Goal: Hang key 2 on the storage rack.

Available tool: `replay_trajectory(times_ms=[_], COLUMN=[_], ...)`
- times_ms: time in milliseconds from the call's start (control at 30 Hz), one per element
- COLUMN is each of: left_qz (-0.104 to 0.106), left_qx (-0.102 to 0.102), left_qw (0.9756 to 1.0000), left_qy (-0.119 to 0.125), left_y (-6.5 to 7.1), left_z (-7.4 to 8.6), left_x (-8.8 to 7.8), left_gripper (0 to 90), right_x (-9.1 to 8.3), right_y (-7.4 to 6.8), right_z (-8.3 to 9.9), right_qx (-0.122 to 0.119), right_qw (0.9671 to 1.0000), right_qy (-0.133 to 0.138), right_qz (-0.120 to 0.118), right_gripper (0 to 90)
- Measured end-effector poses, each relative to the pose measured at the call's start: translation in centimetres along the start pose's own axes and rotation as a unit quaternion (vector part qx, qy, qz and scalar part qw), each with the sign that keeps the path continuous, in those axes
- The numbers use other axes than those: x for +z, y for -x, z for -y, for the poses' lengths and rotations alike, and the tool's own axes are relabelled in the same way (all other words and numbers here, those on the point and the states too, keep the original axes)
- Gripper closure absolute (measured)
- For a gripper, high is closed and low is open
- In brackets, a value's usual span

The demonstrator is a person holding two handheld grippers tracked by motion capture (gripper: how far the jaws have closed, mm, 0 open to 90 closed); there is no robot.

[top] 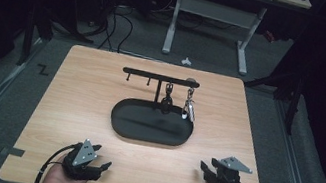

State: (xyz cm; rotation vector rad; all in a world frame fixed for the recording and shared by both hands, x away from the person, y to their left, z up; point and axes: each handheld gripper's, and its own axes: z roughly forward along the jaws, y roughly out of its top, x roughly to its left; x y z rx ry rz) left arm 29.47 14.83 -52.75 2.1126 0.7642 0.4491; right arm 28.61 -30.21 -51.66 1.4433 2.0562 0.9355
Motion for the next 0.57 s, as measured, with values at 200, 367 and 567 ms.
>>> replay_trajectory(times_ms=[200, 367, 567], left_qz=[-0.003, -0.002, 0.003], left_qx=[-0.016, -0.009, -0.012], left_qw=[0.9998, 0.9999, 0.9999], left_qy=[0.006, 0.006, 0.01], left_y=[-0.06, 0.27, 0.01], left_z=[0.03, -0.21, -0.35], left_x=[0.01, 0.25, 0.31], left_gripper=[31.5, 31.3, 31.2], right_x=[-0.18, 0.33, -0.17], right_y=[-0.78, -0.86, -0.39], right_z=[-0.19, 0.15, 0.43], right_qx=[-0.014, -0.011, -0.001], right_qw=[0.9997, 0.9997, 0.9999], right_qy=[0.013, 0.012, 0.015], right_qz=[-0.013, -0.017, -0.007], right_gripper=[37.8, 33.7, 34.5])
